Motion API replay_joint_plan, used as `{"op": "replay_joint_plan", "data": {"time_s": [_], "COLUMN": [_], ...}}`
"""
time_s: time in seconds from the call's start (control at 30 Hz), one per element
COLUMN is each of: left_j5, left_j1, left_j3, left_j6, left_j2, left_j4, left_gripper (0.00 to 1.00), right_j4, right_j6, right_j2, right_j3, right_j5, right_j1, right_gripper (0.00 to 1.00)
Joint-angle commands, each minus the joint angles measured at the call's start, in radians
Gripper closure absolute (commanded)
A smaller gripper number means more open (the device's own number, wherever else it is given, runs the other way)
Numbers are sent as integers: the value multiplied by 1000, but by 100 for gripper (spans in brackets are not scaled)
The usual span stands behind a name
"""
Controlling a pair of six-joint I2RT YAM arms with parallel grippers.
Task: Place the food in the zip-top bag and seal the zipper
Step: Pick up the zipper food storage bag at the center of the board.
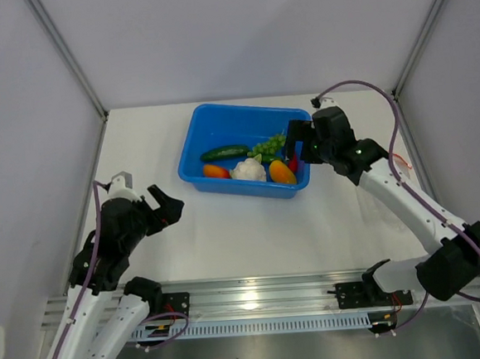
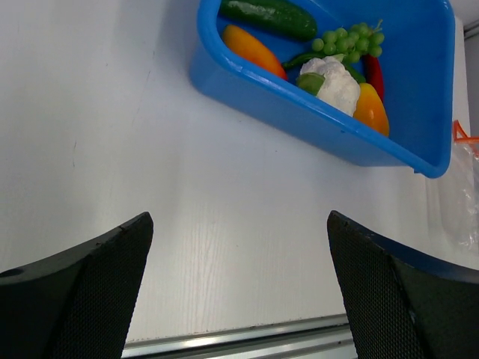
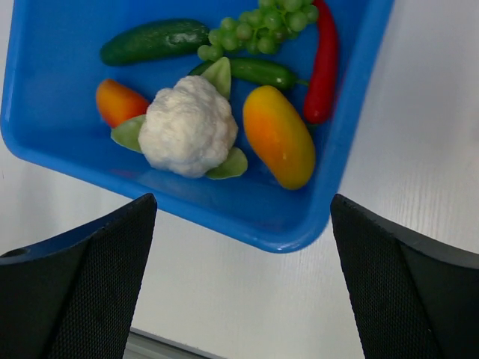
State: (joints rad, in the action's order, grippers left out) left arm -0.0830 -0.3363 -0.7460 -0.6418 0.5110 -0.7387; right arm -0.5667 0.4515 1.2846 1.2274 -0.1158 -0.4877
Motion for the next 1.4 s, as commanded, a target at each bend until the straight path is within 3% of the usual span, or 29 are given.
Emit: {"op": "replay_joint_plan", "data": {"time_s": [0.0,0.07,0.2,0.33,0.53,0.6,0.97,1.37], "left_j5": [22,11,12,15,46,52,55,75], "left_j1": [-4,-4,-6,-15,-41,-52,-83,-83], "left_j3": [-81,-116,-154,-161,-127,-124,-115,-108], "left_j6": [31,39,73,100,96,93,174,294], "left_j2": [18,49,95,115,142,155,189,228], "left_j4": [-74,-106,-122,-102,-71,-57,2,64], "left_gripper": [1,0,0,1,1,1,1,2], "right_j4": [-81,-111,-168,-240,-571,-651,-679,-641], "right_j6": [-28,59,144,156,300,320,392,351], "right_j2": [64,81,96,153,430,523,671,759], "right_j3": [130,155,179,228,504,550,554,561], "right_j5": [-24,-147,-149,-255,-503,-519,-607,-561], "right_j1": [-40,-48,58,175,311,337,478,563], "right_gripper": [0,1,1,1,1,1,1,4]}}
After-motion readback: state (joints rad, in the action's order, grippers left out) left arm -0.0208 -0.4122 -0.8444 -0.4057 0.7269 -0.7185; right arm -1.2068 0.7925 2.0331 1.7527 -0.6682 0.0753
